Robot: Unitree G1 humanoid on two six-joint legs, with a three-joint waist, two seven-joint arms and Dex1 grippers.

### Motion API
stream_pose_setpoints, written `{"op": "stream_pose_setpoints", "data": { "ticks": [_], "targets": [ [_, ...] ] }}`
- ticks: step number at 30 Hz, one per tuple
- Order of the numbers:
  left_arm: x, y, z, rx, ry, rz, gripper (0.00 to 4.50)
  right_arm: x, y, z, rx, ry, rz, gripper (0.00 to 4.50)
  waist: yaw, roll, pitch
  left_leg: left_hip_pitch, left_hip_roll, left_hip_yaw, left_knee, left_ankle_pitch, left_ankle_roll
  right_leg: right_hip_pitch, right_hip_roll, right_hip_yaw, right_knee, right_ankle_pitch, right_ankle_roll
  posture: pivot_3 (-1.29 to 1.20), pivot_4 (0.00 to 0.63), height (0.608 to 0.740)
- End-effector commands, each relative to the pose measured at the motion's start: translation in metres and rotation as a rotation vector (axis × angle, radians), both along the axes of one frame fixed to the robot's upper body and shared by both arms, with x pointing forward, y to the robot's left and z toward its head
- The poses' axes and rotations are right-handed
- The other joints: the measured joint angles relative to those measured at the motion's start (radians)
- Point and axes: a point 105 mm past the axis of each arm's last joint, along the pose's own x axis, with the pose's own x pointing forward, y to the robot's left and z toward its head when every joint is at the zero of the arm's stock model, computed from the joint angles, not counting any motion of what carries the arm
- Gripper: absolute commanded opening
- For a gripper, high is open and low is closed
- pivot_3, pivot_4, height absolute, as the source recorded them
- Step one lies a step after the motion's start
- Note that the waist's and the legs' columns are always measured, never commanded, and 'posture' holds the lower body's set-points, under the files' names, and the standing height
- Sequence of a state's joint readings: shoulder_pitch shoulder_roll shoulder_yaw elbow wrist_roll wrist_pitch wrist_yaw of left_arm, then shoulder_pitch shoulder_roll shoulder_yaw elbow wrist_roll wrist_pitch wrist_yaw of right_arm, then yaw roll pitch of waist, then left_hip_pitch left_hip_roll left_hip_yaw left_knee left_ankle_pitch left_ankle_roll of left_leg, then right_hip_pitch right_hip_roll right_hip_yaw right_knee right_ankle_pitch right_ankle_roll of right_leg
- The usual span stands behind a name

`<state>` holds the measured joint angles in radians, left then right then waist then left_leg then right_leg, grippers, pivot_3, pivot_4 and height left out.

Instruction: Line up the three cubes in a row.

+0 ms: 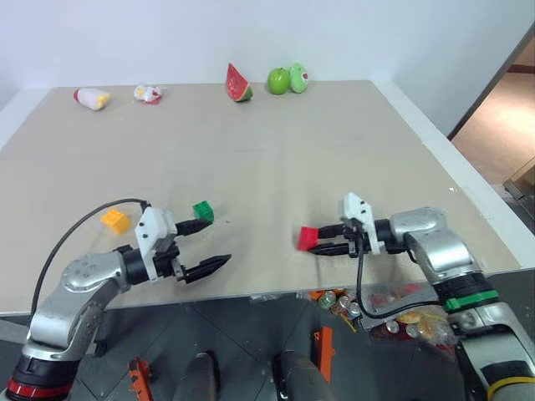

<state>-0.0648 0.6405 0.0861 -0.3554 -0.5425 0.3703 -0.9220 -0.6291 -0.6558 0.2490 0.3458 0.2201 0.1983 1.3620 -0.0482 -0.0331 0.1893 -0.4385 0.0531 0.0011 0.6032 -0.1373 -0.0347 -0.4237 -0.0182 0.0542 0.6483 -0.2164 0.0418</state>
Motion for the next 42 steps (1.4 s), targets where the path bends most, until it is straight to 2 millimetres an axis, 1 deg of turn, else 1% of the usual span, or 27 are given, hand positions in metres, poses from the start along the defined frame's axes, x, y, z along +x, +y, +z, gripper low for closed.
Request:
{"op": "stream_pose_setpoints", "data": {
  "ticks": [1, 4, 7, 12, 15, 19, 23, 25, 31, 39, 41, 42],
  "targets": [
    [-0.009, 0.009, 0.004, 0.040, -0.032, 0.008, 4.50, -0.002, 0.012, 0.008, 0.000, -0.024, 0.113, 1.20, 0.000, 0.000, 0.000, 0.000, 0.000, 0.001, 0.000, 0.000, 0.000, 0.000, 0.000, 0.001, 0.000, 0.000, 0.000, 0.00, 0.150, 0.740],
    [-0.016, 0.020, -0.002, 0.070, -0.015, 0.040, 4.50, -0.007, 0.023, 0.006, -0.006, -0.023, 0.193, 1.20, 0.000, 0.000, 0.000, 0.000, 0.000, 0.001, -0.001, 0.000, 0.000, 0.000, 0.000, 0.001, 0.000, -0.001, 0.000, 0.00, 0.150, 0.740],
    [-0.017, 0.027, -0.001, 0.072, -0.017, 0.074, 4.50, -0.009, 0.028, 0.006, -0.015, -0.026, 0.249, 1.20, 0.003, 0.000, 0.000, 0.000, 0.001, 0.000, -0.001, 0.000, 0.000, 0.000, 0.000, 0.001, 0.001, -0.001, 0.000, 0.00, 0.150, 0.740],
    [-0.018, 0.032, 0.006, 0.071, -0.036, 0.109, 4.50, -0.006, 0.032, 0.009, -0.011, -0.045, 0.287, 1.20, 0.004, 0.000, 0.000, 0.000, 0.000, 0.002, 0.001, 0.000, -0.001, 0.000, -0.001, 0.001, 0.000, 0.000, 0.000, 0.00, 0.150, 0.740],
    [-0.019, 0.033, 0.007, 0.072, -0.041, 0.121, 4.50, -0.003, 0.029, 0.009, -0.016, -0.064, 0.281, 1.20, 0.004, 0.000, 0.000, 0.000, 0.000, 0.002, 0.000, 0.000, -0.001, 0.000, -0.002, 0.000, 0.001, 0.000, 0.000, 0.00, 0.150, 0.740],
    [-0.021, 0.033, 0.009, 0.069, -0.043, 0.130, 4.50, 0.002, 0.020, 0.014, -0.007, -0.080, 0.239, 1.20, 0.004, 0.000, 0.000, 0.000, 0.001, 0.002, 0.000, 0.000, -0.001, 0.000, -0.001, 0.000, 0.001, 0.000, 0.000, 0.00, 0.150, 0.740],
    [-0.020, 0.033, 0.009, 0.067, -0.040, 0.136, 4.50, -0.001, 0.005, 0.013, -0.019, -0.082, 0.218, 1.20, 0.005, 0.000, 0.000, 0.000, 0.000, 0.002, 0.000, 0.000, -0.001, 0.000, -0.001, 0.000, 0.001, 0.000, 0.000, 0.00, 0.150, 0.740],
    [-0.019, 0.033, 0.010, 0.064, -0.039, 0.135, 4.50, -0.001, 0.003, 0.011, -0.026, -0.082, 0.208, 1.20, 0.005, 0.000, 0.000, 0.000, 0.000, 0.002, 0.000, 0.000, -0.001, 0.000, -0.002, 0.001, 0.000, 0.000, 0.000, 0.00, 0.150, 0.740],
    [-0.015, 0.032, 0.010, 0.065, -0.037, 0.123, 4.50, -0.003, 0.007, 0.007, -0.022, -0.081, 0.211, 1.20, 0.003, 0.000, 0.000, 0.001, 0.001, 0.002, 0.000, 0.000, -0.001, 0.000, -0.001, 0.001, 0.001, 0.000, -0.001, 0.00, 0.150, 0.740],
    [-0.010, 0.034, 0.010, 0.066, -0.036, 0.126, 4.50, 0.001, 0.020, 0.001, 0.003, -0.079, 0.216, 1.20, 0.003, 0.000, 0.000, 0.001, 0.001, 0.002, 0.000, 0.000, -0.001, 0.000, -0.001, 0.001, 0.001, 0.000, -0.001, 0.00, 0.150, 0.740],
    [-0.008, 0.036, 0.011, 0.064, -0.038, 0.138, 4.50, 0.001, 0.021, 0.000, 0.001, -0.066, 0.221, 2.23, 0.003, 0.000, 0.000, 0.001, 0.001, 0.002, 0.000, 0.000, -0.001, 0.000, 0.000, 0.001, 0.001, 0.000, -0.001, 0.00, 0.150, 0.740],
    [-0.007, 0.037, 0.011, 0.063, -0.039, 0.142, 4.50, 0.001, 0.020, -0.001, -0.004, -0.063, 0.222, 2.53, 0.003, 0.000, 0.000, 0.001, 0.001, 0.002, 0.000, 0.000, -0.001, 0.000, 0.000, 0.001, 0.001, 0.000, -0.001, 0.00, 0.150, 0.740]
  ]
}}
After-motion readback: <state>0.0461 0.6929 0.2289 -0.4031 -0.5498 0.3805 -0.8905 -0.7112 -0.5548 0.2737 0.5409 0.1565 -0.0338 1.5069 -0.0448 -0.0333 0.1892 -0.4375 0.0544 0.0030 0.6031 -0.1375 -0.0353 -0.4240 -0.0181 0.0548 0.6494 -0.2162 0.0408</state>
